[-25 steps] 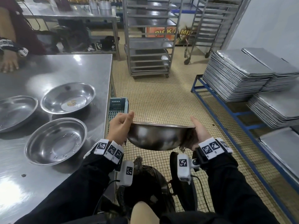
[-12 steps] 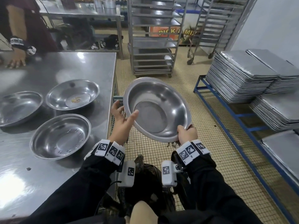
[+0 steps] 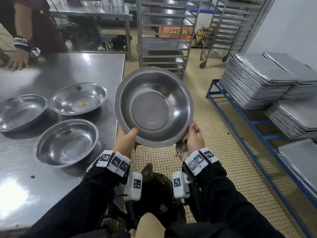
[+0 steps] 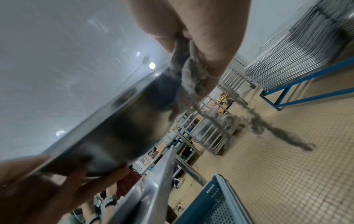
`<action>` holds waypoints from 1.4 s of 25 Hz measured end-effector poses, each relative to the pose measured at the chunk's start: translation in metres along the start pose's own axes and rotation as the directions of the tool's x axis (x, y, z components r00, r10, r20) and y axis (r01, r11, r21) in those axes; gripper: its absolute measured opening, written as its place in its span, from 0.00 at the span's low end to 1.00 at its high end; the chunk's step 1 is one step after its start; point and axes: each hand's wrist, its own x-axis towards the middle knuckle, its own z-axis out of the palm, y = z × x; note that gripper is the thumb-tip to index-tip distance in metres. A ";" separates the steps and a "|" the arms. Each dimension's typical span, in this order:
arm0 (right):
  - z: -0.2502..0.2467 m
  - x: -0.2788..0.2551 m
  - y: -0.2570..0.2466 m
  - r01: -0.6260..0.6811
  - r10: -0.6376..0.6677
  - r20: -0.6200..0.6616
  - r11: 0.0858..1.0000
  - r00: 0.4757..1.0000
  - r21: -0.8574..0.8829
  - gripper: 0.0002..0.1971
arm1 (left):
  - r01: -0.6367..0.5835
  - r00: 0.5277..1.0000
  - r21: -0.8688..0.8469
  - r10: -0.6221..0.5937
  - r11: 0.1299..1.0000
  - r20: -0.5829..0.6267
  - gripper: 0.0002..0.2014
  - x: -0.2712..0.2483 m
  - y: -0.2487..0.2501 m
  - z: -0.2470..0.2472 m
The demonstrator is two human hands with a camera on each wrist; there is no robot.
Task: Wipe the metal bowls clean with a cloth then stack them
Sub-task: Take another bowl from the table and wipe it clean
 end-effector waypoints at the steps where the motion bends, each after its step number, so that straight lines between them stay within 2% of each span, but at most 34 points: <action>1: -0.002 0.000 0.002 0.009 -0.010 -0.005 0.998 1.000 -0.059 0.16 | 0.006 0.999 0.005 -0.005 1.000 -0.037 0.13 0.003 0.001 -0.003; 3: -0.008 -0.004 0.004 0.045 -0.049 -0.018 0.983 0.999 -0.179 0.17 | 0.017 0.998 0.087 -0.011 0.996 -0.069 0.14 0.005 0.005 -0.008; 5: -0.011 -0.009 0.001 0.146 -0.151 -0.004 0.964 0.989 -0.223 0.19 | -0.028 0.998 0.161 0.036 0.987 -0.050 0.15 0.008 0.008 -0.014; 7: -0.009 -0.006 -0.005 0.288 -0.274 0.091 0.929 0.958 -0.235 0.19 | -0.077 0.996 0.234 0.086 0.969 -0.028 0.14 0.009 0.009 -0.020; 8: -0.004 -0.002 -0.011 0.354 -0.325 0.145 0.897 0.934 -0.266 0.19 | -0.099 0.994 0.273 0.106 0.957 -0.012 0.10 0.010 0.009 -0.022; 10: 0.015 0.012 -0.021 0.489 -0.429 0.235 0.781 0.872 -0.389 0.18 | -0.124 0.992 0.358 0.120 0.926 0.034 0.04 0.008 0.009 -0.022; 12: 0.043 0.027 -0.031 0.643 -0.582 0.296 0.584 0.757 -0.496 0.15 | -0.167 0.986 0.428 0.143 0.888 0.089 0.06 0.003 0.010 -0.017; 13: 0.055 0.032 -0.036 0.689 -0.617 0.339 0.509 0.710 -0.517 0.17 | -0.188 0.982 0.464 0.156 0.865 0.106 0.07 -0.001 0.013 -0.014; 15: 0.077 0.040 -0.035 0.727 -0.549 0.484 0.427 0.681 -0.538 0.22 | -0.234 0.972 0.496 0.193 0.836 0.132 0.06 -0.005 0.018 -0.009; 16: 0.085 0.040 -0.030 0.728 -0.472 0.555 0.445 0.685 -0.522 0.22 | -0.243 0.970 0.472 0.201 0.847 0.139 0.06 -0.004 0.020 -0.008; 18: 0.094 0.033 -0.016 0.661 -0.359 0.595 0.615 0.719 -0.429 0.15 | -0.228 0.973 0.421 0.195 0.878 0.122 0.07 0.000 0.024 -0.009; 19: 0.094 0.028 -0.008 0.701 -0.365 0.633 0.572 0.682 -0.426 0.13 | -0.219 0.975 0.406 0.188 0.887 0.114 0.06 0.002 0.026 -0.010; 21: 0.088 0.024 0.007 0.787 -0.367 0.736 0.501 0.569 -0.359 0.12 | -0.227 0.973 0.386 0.191 0.894 0.130 0.05 0.003 0.029 -0.014; 22: 0.083 0.020 0.010 0.794 -0.341 0.767 0.506 0.544 -0.338 0.14 | -0.242 0.969 0.386 0.204 0.890 0.139 0.06 0.003 0.029 -0.015; 23: 0.075 0.021 0.012 0.841 -0.332 0.818 0.450 0.470 -0.300 0.15 | -0.252 0.967 0.387 0.215 0.887 0.136 0.06 0.005 0.028 -0.016; 24: 0.067 0.021 0.010 0.866 -0.268 0.860 0.386 0.435 -0.318 0.17 | -0.251 0.968 0.385 0.220 0.888 0.124 0.06 0.005 0.028 -0.018; 25: 0.059 0.023 0.005 0.869 -0.183 0.872 0.305 0.455 -0.389 0.18 | -0.249 0.969 0.381 0.225 0.891 0.106 0.08 0.007 0.027 -0.019; 26: 0.050 0.025 -0.001 0.838 -0.151 0.840 0.280 0.521 -0.469 0.18 | -0.246 0.969 0.377 0.229 0.893 0.092 0.10 0.009 0.028 -0.020; 27: 0.043 0.030 -0.007 0.778 -0.182 0.767 0.294 0.615 -0.555 0.17 | -0.246 0.969 0.376 0.232 0.893 0.084 0.10 0.009 0.028 -0.021; 28: 0.038 0.035 -0.016 0.719 -0.267 0.671 0.336 0.692 -0.608 0.15 | -0.252 0.968 0.374 0.238 0.892 0.084 0.09 0.009 0.030 -0.020; 29: 0.035 0.044 -0.023 0.693 -0.396 0.570 0.354 0.720 -0.628 0.14 | -0.258 0.966 0.370 0.244 0.892 0.086 0.07 0.009 0.032 -0.019; 30: 0.035 0.050 -0.032 0.687 -0.518 0.474 0.377 0.712 -0.621 0.13 | -0.263 0.965 0.360 0.248 0.895 0.087 0.06 0.008 0.034 -0.018; 31: 0.037 0.057 -0.040 0.702 -0.608 0.410 0.379 0.681 -0.603 0.14 | -0.265 0.964 0.349 0.251 0.899 0.086 0.05 0.007 0.035 -0.016; 32: 0.041 0.063 -0.045 0.711 -0.642 0.389 0.370 0.661 -0.597 0.16 | -0.263 0.965 0.332 0.248 0.906 0.087 0.06 0.006 0.037 -0.014; 35: 0.056 0.069 -0.035 0.731 -0.576 0.498 0.287 0.648 -0.619 0.24 | -0.231 0.973 0.238 0.218 0.943 0.079 0.07 0.005 0.037 -0.009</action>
